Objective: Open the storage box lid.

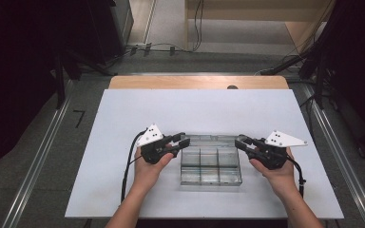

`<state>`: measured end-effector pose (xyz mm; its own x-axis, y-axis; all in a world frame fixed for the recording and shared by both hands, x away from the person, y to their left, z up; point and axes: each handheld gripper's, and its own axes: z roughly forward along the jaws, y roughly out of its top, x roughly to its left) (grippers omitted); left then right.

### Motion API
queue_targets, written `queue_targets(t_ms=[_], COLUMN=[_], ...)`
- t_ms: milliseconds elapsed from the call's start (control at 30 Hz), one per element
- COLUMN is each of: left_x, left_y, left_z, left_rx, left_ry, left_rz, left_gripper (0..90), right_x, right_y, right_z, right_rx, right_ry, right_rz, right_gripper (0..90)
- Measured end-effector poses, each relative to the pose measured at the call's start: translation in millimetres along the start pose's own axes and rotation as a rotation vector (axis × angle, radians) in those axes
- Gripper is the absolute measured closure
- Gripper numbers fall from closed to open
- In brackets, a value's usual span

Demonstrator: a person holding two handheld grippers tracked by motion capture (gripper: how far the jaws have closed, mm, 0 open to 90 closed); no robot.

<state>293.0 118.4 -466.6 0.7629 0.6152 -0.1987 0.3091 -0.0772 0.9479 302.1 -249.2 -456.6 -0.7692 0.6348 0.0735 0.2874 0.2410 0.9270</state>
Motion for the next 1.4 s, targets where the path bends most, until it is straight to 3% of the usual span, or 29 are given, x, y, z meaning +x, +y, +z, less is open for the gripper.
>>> queue_targets(t_ms=[400,933,1400], left_x=[7.6,16.6,24.8], left_y=[3.8,8.4,11.0], left_z=[4.9,12.3,16.7], left_rx=[-0.003,0.011,0.030], left_ry=[0.013,0.044,0.046], left_rz=[-0.031,-0.081,-0.123], left_gripper=[69.2,73.8,76.8], right_x=[-5.1,-15.2,-21.4], right_y=[5.7,8.2,11.9], right_z=[5.8,14.6,22.4], right_rx=[0.011,0.008,0.030], right_ry=[-0.027,-0.041,-0.055], right_rz=[0.005,0.070,0.114], right_gripper=[71.9,76.1,77.3])
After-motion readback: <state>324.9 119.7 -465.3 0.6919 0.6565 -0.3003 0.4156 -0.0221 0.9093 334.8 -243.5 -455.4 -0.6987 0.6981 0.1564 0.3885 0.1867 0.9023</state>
